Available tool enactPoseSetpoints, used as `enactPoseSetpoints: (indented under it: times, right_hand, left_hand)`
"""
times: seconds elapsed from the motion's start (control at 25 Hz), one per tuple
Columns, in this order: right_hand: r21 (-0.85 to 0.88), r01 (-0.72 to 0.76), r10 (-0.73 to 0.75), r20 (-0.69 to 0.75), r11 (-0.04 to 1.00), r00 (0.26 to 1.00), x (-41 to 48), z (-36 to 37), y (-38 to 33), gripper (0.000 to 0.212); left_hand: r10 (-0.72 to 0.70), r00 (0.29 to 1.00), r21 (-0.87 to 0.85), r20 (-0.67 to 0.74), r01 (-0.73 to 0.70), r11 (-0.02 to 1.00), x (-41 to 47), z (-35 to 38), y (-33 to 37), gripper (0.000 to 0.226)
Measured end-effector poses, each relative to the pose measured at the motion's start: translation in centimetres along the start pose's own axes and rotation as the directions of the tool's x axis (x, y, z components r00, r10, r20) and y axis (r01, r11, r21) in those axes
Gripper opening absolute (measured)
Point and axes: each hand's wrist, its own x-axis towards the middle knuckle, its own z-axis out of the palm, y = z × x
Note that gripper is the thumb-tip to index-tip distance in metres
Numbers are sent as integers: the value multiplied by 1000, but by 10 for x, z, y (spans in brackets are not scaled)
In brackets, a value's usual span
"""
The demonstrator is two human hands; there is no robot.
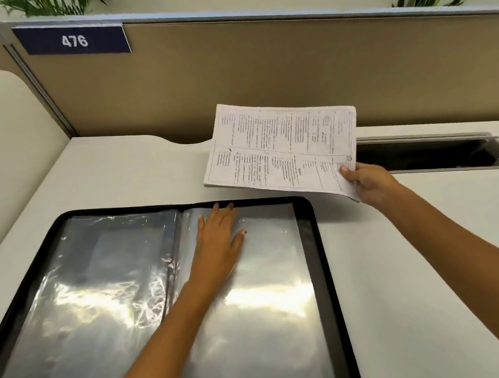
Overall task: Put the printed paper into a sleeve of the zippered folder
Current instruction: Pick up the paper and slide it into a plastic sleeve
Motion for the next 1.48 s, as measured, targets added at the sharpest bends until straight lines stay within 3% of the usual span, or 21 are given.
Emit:
enactPoseSetpoints:
  times: [0.12,0.24,0.52,0.72,0.88,1.0,1.12,1.24,1.48]
  right_hand:
    - [83,-69,67,31,994,997,2,5,9,32]
    - [121,-98,93,46,988,995,1,5,12,33]
    - [133,-110,107,33,985,994,-6,10,14,35]
    - [171,-160,154,51,972,987,-11,15,15,32]
    - [209,-185,176,61,960,983,-13,22,17,30]
    - [211,-199,187,77,957,979,-13,23,19,26]
    - [207,-192,181,74,959,981,-13,20,19,21]
    - [198,-174,166,60,965,984,-11,16,20,19]
    - [181,-90,88,19,979,996,-1,20,25,25]
  left_hand:
    - [20,1000,221,-10,-17,975,13,11,-8,50]
    - [33,998,304,-48,-17,953,13,14,-9,45]
    - [66,987,227,-144,-32,973,18,4,-5,19]
    - [63,997,237,-40,-52,970,32,0,-10,10]
    - [1,997,88,72,-8,996,46,-6,-12,27]
    - [0,998,-3,64,0,1000,55,-13,-6,31]
    - [22,998,43,-63,-20,999,56,-16,-2,19]
    - [44,998,85,-52,-39,996,54,-15,1,8]
    - [178,979,160,-100,-161,974,36,-3,-2,14]
